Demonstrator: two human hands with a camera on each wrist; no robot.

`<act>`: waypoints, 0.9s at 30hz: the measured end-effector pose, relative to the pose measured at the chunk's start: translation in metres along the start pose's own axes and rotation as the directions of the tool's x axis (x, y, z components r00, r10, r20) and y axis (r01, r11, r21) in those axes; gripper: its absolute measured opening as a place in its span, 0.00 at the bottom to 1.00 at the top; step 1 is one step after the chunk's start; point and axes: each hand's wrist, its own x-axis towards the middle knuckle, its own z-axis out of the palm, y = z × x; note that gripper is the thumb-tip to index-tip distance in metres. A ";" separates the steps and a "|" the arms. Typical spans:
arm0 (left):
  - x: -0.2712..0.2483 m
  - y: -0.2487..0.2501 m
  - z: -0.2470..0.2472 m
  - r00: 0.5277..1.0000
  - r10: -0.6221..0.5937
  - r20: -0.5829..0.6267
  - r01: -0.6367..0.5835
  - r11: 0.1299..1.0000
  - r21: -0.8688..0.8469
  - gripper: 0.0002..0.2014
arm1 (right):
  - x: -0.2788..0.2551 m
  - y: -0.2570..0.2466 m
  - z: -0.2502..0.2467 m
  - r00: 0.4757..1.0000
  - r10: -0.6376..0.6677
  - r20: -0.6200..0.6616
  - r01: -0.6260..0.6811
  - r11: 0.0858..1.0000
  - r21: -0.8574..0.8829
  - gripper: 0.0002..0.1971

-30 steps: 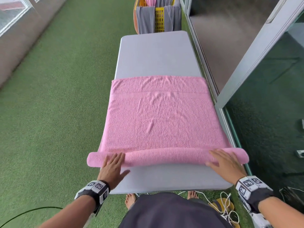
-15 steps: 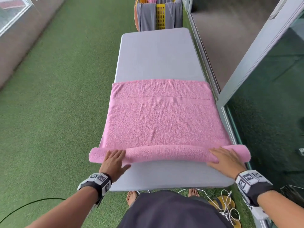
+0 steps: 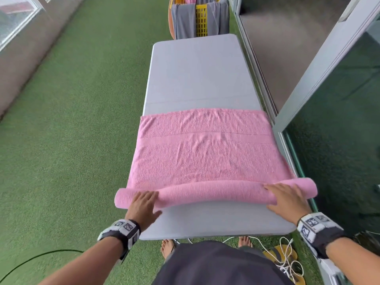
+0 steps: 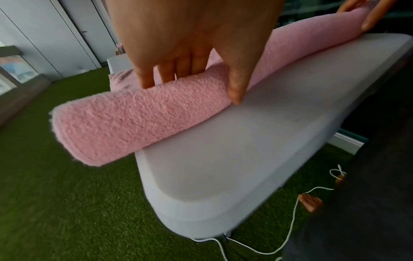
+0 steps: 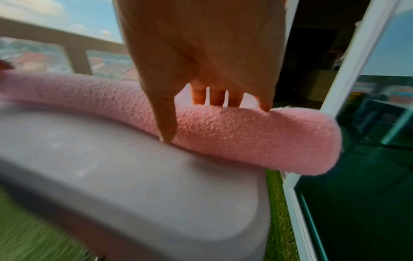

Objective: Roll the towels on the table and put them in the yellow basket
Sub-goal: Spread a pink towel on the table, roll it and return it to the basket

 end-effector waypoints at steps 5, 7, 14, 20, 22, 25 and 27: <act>0.003 0.007 -0.005 0.999 -0.039 0.017 0.038 0.999 0.012 0.08 | 0.000 -0.006 -0.007 0.996 0.030 0.082 -0.020 0.993 -0.114 0.20; 0.019 0.005 -0.016 0.997 -0.078 0.000 0.078 0.997 -0.017 0.11 | 0.013 -0.003 -0.022 0.994 0.041 0.105 -0.032 0.996 -0.081 0.21; 0.022 0.001 -0.002 0.996 -0.067 0.065 0.066 0.998 0.021 0.36 | 0.009 -0.003 -0.014 1.000 0.008 -0.005 -0.008 0.994 0.112 0.31; -0.006 0.008 0.006 1.000 -0.029 -0.005 0.029 0.998 0.055 0.16 | -0.010 0.001 0.004 0.999 0.022 0.043 -0.021 0.999 -0.031 0.23; 0.004 0.004 -0.001 0.999 -0.026 -0.036 0.028 0.999 0.045 0.15 | 0.003 0.004 -0.007 0.994 0.038 0.105 -0.034 0.999 -0.038 0.17; 0.023 0.003 -0.014 0.993 -0.072 -0.096 0.070 0.997 -0.024 0.24 | 0.022 0.006 -0.029 0.997 0.045 0.067 -0.050 0.996 0.080 0.19; 0.029 0.000 -0.016 0.994 -0.101 -0.050 0.100 0.995 -0.028 0.32 | 0.027 0.006 -0.040 0.997 0.072 -0.008 -0.070 0.989 0.130 0.23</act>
